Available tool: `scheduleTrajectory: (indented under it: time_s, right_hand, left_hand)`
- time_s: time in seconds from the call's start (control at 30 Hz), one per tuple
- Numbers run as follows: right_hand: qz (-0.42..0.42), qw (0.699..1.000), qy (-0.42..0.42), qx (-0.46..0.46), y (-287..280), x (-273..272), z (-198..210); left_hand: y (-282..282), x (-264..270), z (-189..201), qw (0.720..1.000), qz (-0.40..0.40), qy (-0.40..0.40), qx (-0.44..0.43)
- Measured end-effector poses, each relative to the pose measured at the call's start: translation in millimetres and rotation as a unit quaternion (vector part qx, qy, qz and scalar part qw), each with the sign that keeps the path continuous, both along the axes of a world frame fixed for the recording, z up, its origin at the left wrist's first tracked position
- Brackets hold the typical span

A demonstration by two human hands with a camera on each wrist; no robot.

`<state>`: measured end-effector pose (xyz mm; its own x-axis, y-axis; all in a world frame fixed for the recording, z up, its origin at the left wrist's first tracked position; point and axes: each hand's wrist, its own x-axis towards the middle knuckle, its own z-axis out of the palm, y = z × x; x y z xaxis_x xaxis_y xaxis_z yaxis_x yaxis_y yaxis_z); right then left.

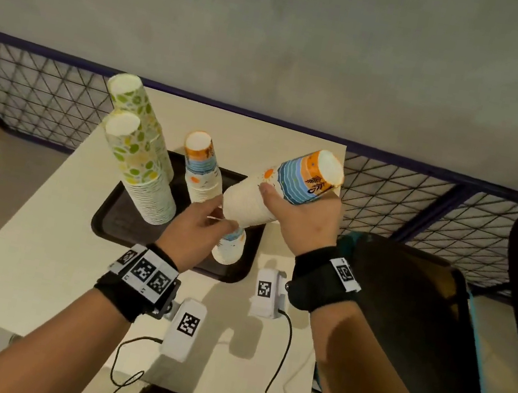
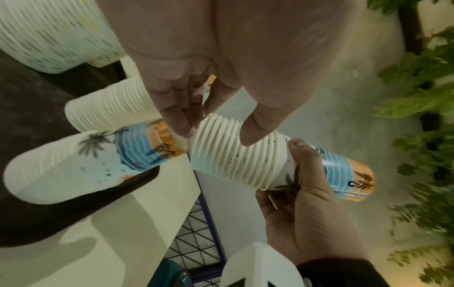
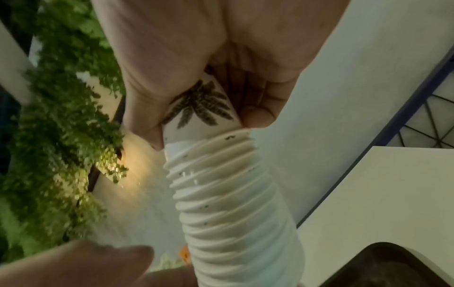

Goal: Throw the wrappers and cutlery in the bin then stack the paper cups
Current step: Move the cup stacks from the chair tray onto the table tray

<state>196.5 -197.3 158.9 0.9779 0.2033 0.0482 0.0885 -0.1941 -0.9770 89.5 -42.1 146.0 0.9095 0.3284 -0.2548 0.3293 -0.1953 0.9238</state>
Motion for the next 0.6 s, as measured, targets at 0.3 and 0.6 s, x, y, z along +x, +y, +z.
scheduleTrajectory:
  time_s: [0.3,0.6]
  right_hand:
    - [0.032,0.987,-0.01,-0.157,68.9,-8.5,-34.2]
    - [0.07,0.965,-0.02,-0.252,67.0,-8.8,-68.8]
  left_hand:
    - [52.0,8.4,-71.8,0.995,0.013,0.087,-0.044]
    - [57.4,6.7,-68.3,0.988,-0.04,0.147,0.029]
